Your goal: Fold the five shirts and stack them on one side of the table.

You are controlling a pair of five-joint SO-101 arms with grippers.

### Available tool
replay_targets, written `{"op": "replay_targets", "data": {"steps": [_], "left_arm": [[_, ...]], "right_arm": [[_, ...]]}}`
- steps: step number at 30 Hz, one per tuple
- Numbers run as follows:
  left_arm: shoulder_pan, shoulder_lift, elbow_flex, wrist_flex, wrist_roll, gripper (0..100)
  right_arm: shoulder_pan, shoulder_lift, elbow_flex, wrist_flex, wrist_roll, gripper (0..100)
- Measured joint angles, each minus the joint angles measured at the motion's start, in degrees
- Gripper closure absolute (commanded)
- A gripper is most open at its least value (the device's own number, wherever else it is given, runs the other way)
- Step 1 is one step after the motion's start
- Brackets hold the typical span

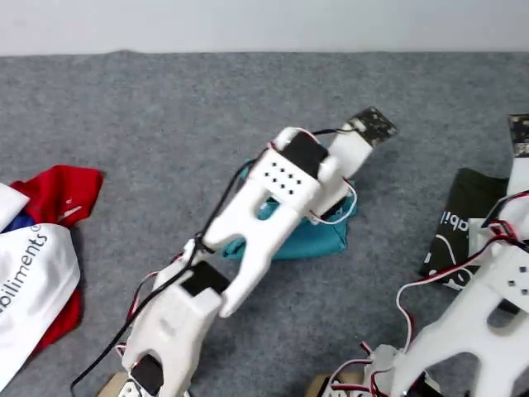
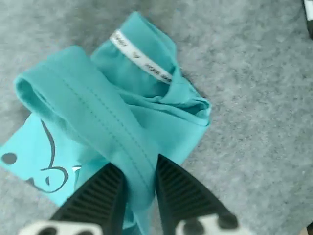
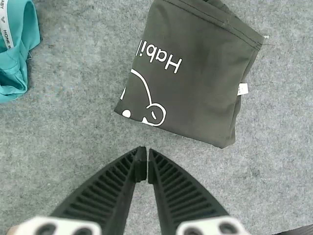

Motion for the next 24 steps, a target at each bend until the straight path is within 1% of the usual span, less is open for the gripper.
{"op": "replay_targets", "data": {"steps": [3,6,9,10,12,16,20,24], "left_arm": [[0.00,4.31,-4.22,0.44,1.93,81],[-0.70,4.48,-4.92,0.62,5.63,80],[-1.85,4.13,-5.19,0.62,6.59,80],[-2.37,3.25,-5.19,0.62,6.68,80],[-3.96,0.35,-4.66,0.62,6.68,84],[-8.26,-6.15,0.00,0.62,5.10,99],[-12.31,-8.79,8.18,0.62,1.14,100],[-13.27,-8.79,16.00,0.62,-0.70,100]], "right_arm": [[0.00,0.00,0.00,0.00,0.00,97.6],[0.00,0.00,0.00,0.00,0.00,97.6],[0.00,0.00,0.00,0.00,0.00,97.6],[0.00,0.00,0.00,0.00,0.00,97.6],[0.00,0.00,0.00,0.00,0.00,97.6],[0.00,0.00,0.00,0.00,0.00,97.6],[0.00,0.00,0.00,0.00,0.00,97.6],[0.00,0.00,0.00,0.00,0.00,97.6]]}}
